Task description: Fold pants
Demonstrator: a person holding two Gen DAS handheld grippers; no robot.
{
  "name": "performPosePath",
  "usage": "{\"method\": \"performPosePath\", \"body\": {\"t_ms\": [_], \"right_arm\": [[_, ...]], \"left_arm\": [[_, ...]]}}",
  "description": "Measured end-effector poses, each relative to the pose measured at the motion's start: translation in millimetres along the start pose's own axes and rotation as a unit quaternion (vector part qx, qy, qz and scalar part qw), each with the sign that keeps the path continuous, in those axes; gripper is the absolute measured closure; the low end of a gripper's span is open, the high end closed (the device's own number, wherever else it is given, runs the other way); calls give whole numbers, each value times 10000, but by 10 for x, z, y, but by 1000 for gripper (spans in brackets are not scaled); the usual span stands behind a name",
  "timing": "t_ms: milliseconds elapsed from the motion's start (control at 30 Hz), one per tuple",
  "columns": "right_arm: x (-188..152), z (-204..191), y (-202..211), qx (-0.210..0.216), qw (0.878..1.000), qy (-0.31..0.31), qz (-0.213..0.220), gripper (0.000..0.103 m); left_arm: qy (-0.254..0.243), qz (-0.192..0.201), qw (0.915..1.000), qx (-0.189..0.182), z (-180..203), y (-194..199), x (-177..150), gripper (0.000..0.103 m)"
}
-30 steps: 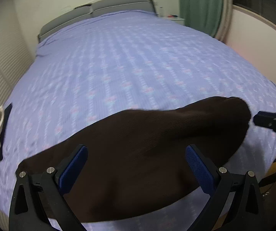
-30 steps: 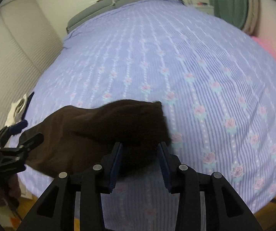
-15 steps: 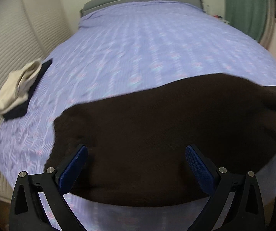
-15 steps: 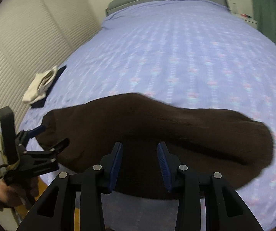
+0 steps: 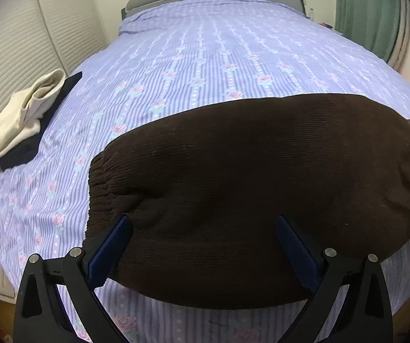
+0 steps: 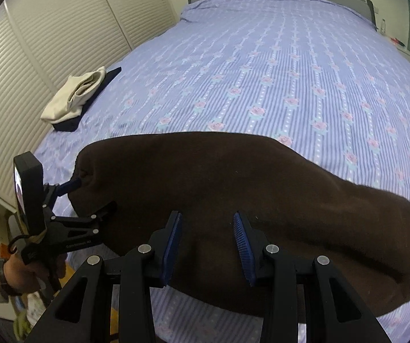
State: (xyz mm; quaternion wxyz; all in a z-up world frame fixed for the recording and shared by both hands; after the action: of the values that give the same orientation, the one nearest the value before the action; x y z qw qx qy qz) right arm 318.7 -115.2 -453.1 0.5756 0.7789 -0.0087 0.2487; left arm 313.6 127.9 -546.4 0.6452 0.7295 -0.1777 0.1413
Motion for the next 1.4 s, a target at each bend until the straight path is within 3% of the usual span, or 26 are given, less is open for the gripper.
{"method": "performPosePath", "body": {"t_ms": [233, 400, 567, 700, 767, 867, 933, 1000, 1033, 1067, 1267, 1333, 1400], "right_arm": [[476, -439, 57, 189, 9953, 941, 104, 64], [907, -1017, -123, 818, 9712, 2232, -130, 64], [1142, -1607, -610, 1327, 9157, 3727, -704, 64], [1169, -1921, -1025, 1595, 8706, 4451, -1361, 64], [1137, -2051, -1189, 1657, 8444, 4799, -1706, 64], [1114, -2136, -1377, 1695, 8254, 4974, -2067, 64], [1089, -2152, -1472, 1840, 8197, 4859, -2411, 64], [1055, -2178, -1535, 1937, 8136, 4810, -2628, 65], [1042, -2192, -1551, 1895, 8118, 4860, -2624, 80], [1026, -2199, -1558, 1871, 8110, 4872, -2643, 91], [1232, -2260, -1346, 1926, 8247, 4863, -2154, 94], [1365, -2191, -1367, 1922, 8379, 4659, -2096, 94], [1393, -2084, -1486, 1836, 8425, 4531, -2265, 94]], "left_arm": [[355, 163, 9990, -233, 39, 431, -46, 0], [1368, 218, 9903, -58, -278, 618, -170, 0], [2525, 29, 9676, -58, -677, 434, -359, 0], [3196, 122, 9465, -434, -861, 286, -389, 1], [3311, 189, 9412, -647, -902, 227, -364, 3], [3254, 224, 9411, -892, -834, 162, -328, 6], [3271, 153, 9381, -1124, -793, 92, -332, 14], [3282, 89, 9360, -1268, -765, 47, -338, 37], [3247, 58, 9370, -1289, -759, 24, -329, 60], [3198, 44, 9384, -1304, -742, 20, -317, 65], [3164, 338, 9430, -975, -875, 138, -127, 66], [3155, 273, 9436, -972, -908, 52, -81, 58], [3173, 82, 9439, -917, -938, -73, -94, 49]]}}
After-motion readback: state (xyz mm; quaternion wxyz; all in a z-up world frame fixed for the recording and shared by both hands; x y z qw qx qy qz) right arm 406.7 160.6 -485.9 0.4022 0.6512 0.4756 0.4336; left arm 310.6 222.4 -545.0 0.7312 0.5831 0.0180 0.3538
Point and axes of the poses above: each gripper's, at about its wrist camera, not at the fingertips, and y roughly against the way its jaws point, z to its right, x to its top, the point moved 9 cm from there along -y, roughly the way its jaws point, and after that the axes turned 10 degrees about -z, right-handed, at the moved point
